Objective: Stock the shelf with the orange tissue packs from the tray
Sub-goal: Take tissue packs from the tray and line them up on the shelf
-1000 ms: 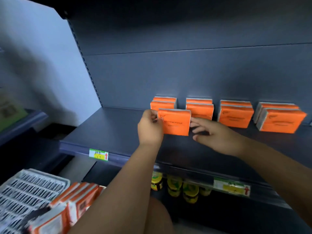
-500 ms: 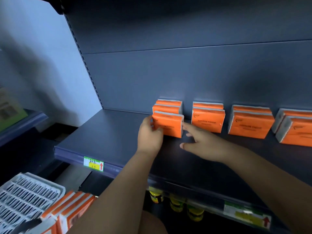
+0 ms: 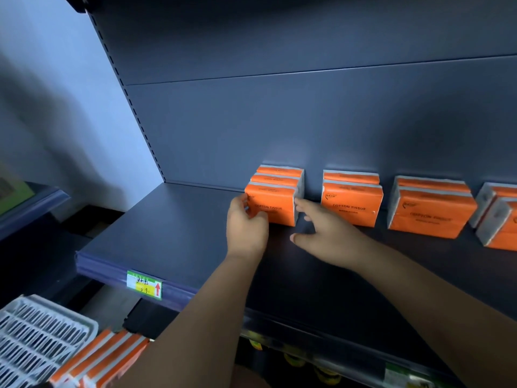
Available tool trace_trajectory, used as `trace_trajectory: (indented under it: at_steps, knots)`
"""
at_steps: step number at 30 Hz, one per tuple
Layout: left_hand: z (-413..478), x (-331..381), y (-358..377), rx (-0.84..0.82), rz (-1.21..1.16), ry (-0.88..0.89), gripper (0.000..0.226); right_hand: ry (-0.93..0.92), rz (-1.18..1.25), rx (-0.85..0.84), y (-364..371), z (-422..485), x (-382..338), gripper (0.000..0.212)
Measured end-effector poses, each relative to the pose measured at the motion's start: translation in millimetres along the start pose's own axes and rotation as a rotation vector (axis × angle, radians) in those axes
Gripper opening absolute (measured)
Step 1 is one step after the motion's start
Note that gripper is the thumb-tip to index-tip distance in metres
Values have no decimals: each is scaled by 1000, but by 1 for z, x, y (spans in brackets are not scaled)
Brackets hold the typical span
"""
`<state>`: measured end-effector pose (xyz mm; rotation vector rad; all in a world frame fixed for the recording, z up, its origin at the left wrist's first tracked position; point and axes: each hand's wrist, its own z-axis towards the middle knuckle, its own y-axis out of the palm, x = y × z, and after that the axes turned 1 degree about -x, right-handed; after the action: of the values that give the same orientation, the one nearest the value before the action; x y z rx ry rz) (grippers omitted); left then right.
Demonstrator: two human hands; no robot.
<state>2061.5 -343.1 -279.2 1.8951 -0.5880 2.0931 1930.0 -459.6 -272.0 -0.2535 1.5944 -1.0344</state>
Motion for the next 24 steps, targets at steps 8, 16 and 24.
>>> trace_trajectory:
  at_steps: [8, 16, 24]
  knots:
    - [-8, 7, 0, -4, 0, -30, 36, 25, -129, 66, 1, -9, -12, 76]
    - [-23, 11, -20, -31, 302, 167, 37, -36, -678, -17, 2, -36, -58, 68]
    - [-82, 46, -103, 183, 208, 189, 46, -194, -559, 120, 29, -80, -155, 65]
